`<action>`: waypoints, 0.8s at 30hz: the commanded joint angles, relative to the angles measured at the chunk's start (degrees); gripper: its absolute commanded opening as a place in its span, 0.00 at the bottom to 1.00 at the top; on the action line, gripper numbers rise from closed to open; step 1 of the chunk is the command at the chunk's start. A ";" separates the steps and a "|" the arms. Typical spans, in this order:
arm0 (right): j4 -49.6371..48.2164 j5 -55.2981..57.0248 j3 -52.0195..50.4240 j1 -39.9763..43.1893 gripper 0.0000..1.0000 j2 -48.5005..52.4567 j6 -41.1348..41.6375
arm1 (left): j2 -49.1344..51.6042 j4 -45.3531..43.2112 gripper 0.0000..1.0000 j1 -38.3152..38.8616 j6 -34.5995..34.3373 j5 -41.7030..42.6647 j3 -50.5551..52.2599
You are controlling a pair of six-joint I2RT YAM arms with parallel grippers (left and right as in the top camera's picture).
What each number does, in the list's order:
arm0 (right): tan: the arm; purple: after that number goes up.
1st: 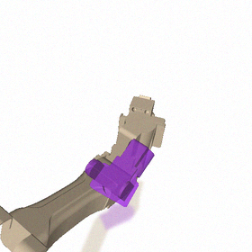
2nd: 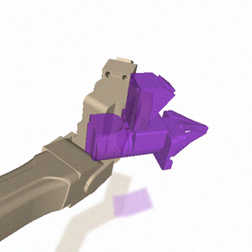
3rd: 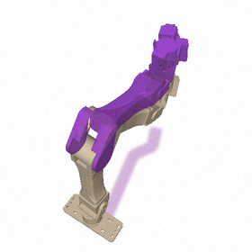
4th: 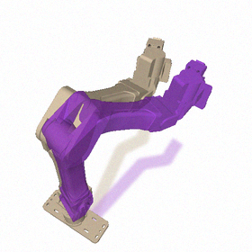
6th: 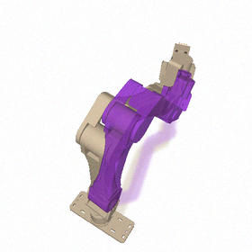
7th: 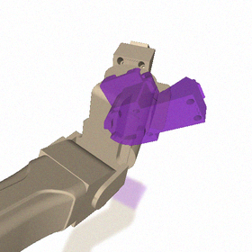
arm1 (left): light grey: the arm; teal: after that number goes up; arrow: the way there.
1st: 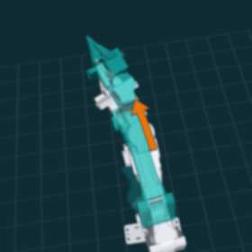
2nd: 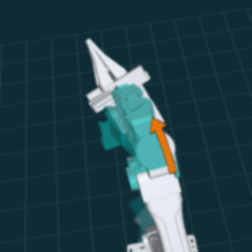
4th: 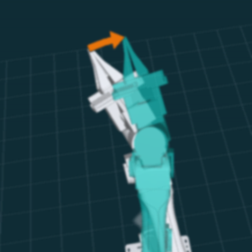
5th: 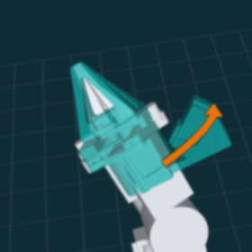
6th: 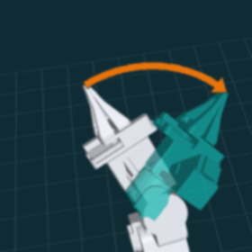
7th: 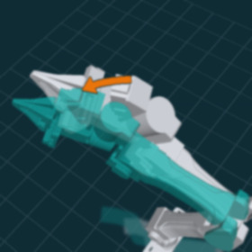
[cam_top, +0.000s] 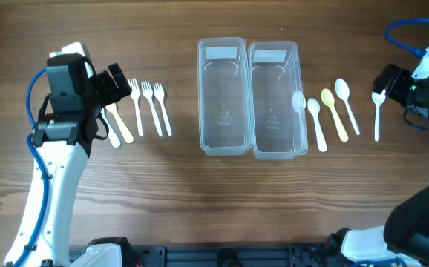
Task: Pack container
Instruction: 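Move right gripper to the rightmost white spoon and grasp it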
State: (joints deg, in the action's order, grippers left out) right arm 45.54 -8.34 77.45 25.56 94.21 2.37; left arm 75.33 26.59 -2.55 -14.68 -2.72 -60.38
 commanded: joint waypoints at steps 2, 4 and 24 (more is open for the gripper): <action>-2.34 8.31 0.61 0.02 1.00 7.02 -3.93 | 0.13 -0.42 1.00 -0.35 0.92 -0.57 -1.14; -3.67 8.52 0.61 0.02 0.99 10.36 -3.93 | 0.13 -0.42 1.00 -0.35 0.92 -0.57 -1.14; -10.05 7.19 0.59 0.02 0.28 24.61 -2.27 | 0.17 1.79 1.00 -0.31 0.68 0.37 -1.14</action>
State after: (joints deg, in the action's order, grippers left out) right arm 34.61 -1.02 77.49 25.56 117.54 0.08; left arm 75.33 28.29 -2.55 -14.68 -3.07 -60.40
